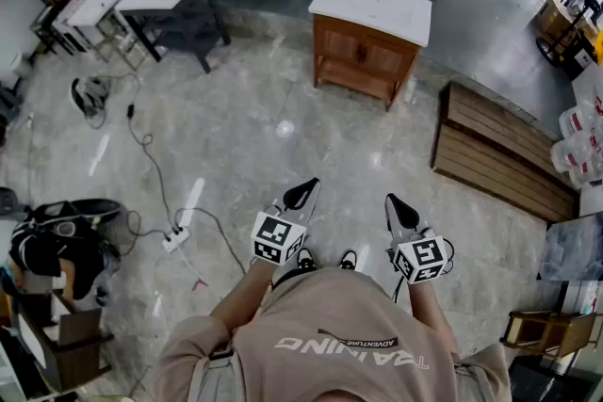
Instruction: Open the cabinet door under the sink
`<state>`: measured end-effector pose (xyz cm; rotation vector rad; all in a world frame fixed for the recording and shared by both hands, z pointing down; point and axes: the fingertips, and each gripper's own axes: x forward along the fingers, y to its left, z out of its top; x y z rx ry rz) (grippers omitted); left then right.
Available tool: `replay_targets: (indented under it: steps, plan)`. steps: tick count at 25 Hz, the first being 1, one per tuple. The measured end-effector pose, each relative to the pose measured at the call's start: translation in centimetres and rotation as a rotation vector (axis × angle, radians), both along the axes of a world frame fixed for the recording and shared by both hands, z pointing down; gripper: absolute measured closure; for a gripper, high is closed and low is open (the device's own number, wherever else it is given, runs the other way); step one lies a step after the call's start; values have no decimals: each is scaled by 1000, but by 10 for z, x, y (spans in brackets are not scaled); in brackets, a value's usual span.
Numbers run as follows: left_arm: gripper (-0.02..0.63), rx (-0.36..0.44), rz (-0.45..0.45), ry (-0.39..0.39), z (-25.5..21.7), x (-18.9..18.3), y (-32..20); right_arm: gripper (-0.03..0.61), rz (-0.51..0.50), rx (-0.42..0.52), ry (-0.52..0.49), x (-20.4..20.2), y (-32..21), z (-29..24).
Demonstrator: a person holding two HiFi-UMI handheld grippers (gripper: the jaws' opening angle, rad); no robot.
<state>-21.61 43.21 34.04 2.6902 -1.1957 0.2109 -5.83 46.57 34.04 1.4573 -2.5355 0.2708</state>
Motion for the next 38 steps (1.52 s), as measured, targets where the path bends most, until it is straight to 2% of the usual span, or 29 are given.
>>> replay_targets:
  steps: [9, 18, 23, 33, 38]
  plan:
    - [595, 11, 37, 17, -4, -16, -13, 577, 84, 10, -14, -6, -10, -4]
    - [595, -44, 104, 42, 14, -14, -18, 577, 126, -27, 16, -19, -10, 3]
    - [594, -45, 116, 41, 21, -10, -35, 577, 130, -33, 27, -17, -21, 11]
    - [595, -52, 75, 2, 18, 6, -105, 577, 86, -48, -19, 0, -101, 32]
    - [595, -31, 48, -35, 8, 21, -150, 577, 22, -21, -38, 10, -153, 26]
